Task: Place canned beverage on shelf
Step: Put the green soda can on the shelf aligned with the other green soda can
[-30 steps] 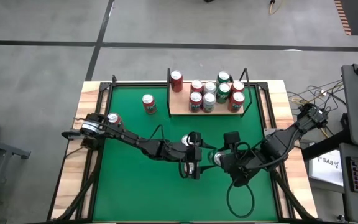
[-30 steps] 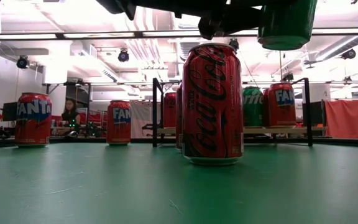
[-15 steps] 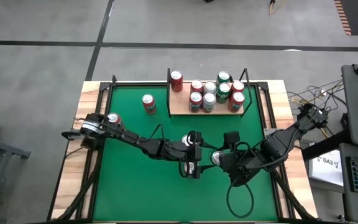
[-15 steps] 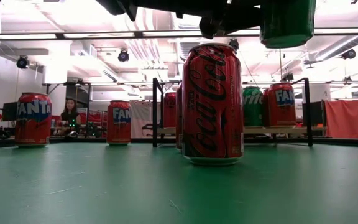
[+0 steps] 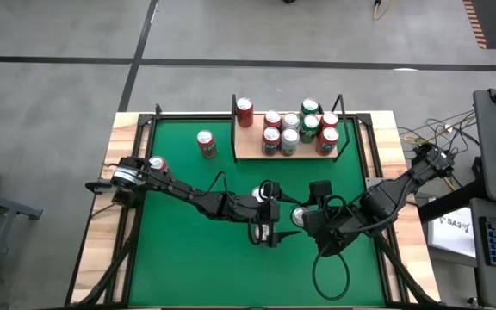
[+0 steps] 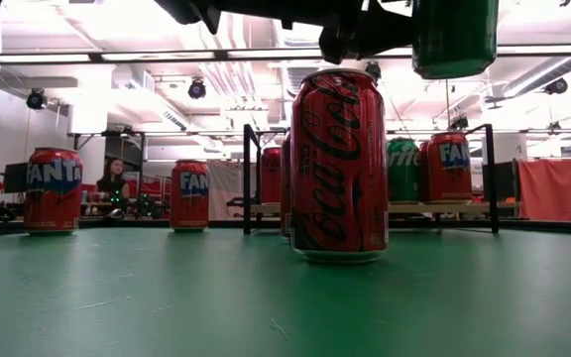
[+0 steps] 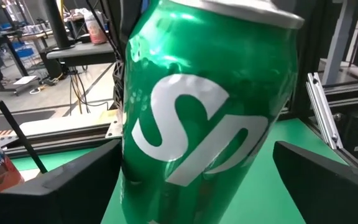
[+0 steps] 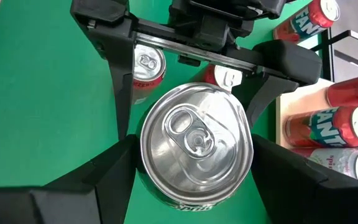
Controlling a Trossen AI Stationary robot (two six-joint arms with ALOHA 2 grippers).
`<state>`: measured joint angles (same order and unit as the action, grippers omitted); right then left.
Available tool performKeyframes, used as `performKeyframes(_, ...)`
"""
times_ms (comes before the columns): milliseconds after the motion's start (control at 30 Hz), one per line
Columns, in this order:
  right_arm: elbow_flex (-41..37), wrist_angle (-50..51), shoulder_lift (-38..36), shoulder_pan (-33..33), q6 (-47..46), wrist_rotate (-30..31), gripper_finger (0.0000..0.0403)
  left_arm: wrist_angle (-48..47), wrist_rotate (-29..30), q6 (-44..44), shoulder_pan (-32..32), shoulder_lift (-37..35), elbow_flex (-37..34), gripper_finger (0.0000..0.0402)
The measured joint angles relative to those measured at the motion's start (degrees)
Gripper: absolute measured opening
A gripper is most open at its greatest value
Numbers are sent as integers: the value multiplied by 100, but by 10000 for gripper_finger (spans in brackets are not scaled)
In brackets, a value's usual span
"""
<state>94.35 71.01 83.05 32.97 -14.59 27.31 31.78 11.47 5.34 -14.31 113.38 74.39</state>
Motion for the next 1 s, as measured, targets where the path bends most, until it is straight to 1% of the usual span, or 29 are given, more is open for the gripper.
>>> performKeyframes(200,0,-172,4,0,13,40,265,205,0,-3,4,0,0,389)
performKeyframes(333,-2,-171,6,-2,-2,46,265,254,1,-6,11,0,3,375)
performKeyframes(433,-2,-174,7,-1,-6,21,265,230,5,-8,11,0,51,353)
performKeyframes(600,-2,-167,7,0,-102,-13,264,226,45,13,11,0,79,293)
performKeyframes(667,-2,-146,7,0,-133,-33,264,216,127,-7,4,0,79,288)
performKeyframes(700,-3,-141,7,-1,-138,-42,272,201,173,-31,1,0,79,288)
performKeyframes(867,-9,-143,7,-9,-535,64,345,161,622,-221,-8,0,57,288)
performKeyframes(933,-9,-132,7,-11,-640,92,358,132,1070,-242,-26,0,57,288)
performKeyframes(1000,33,-80,7,-18,-863,135,362,97,1610,-221,-55,0,57,288)
